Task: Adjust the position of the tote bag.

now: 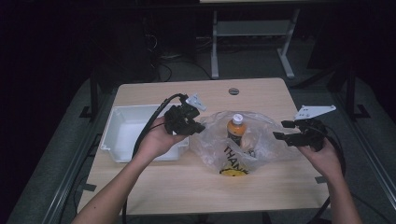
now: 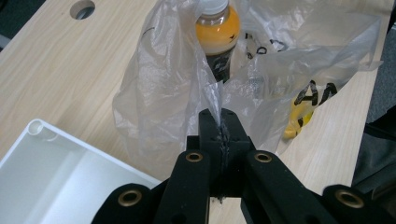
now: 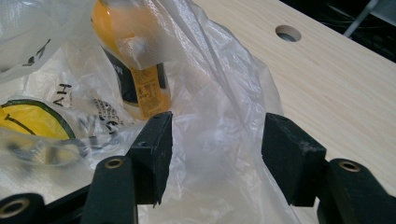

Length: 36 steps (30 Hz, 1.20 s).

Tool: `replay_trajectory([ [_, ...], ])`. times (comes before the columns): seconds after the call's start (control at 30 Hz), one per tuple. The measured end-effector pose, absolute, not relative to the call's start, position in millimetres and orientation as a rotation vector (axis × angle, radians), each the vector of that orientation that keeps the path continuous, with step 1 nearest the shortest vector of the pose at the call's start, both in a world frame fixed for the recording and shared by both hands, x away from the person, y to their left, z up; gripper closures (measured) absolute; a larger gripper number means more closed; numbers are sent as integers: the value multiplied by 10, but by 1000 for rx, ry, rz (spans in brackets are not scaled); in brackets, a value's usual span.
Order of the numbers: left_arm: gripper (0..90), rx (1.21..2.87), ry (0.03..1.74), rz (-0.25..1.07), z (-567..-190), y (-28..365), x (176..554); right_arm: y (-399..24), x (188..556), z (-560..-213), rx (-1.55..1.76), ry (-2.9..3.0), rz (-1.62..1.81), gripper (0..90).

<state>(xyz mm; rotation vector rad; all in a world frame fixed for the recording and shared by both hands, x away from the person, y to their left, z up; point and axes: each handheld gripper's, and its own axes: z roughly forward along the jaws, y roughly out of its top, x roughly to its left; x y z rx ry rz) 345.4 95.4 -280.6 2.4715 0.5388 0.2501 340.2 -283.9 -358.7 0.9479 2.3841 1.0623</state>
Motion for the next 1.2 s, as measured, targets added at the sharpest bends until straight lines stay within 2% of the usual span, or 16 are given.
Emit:
replay_trajectory([
  [0.3,899,2467,533,240,-2815,986,3464,-2581,3531,-3493,875,2422,1036,427],
  [0.57,899,2464,524,241,-2817,990,3471,-2420,3655,-3480,838,2477,1007,482],
  [0.7,899,2465,530,240,-2831,993,3492,-2348,3743,-3491,821,2532,987,600],
  [0.77,899,2464,534,239,-2834,993,3497,-2336,3752,-3495,821,2542,980,612],
  [0.8,899,2461,534,240,-2836,996,3503,-2306,3774,-3499,816,2548,961,675],
  [0.9,899,2461,539,239,-2840,1000,3514,-2276,3795,-3500,816,2549,941,765],
  [0.93,899,2461,539,239,-2840,1000,3514,-2276,3795,-3500,816,2549,941,765],
  [1.0,900,2454,549,240,-2846,1011,3532,-2266,3818,-3509,801,2556,922,868],
  [1.2,900,2452,565,234,-2860,1037,3596,-2278,3836,-3486,822,2549,951,897],
])
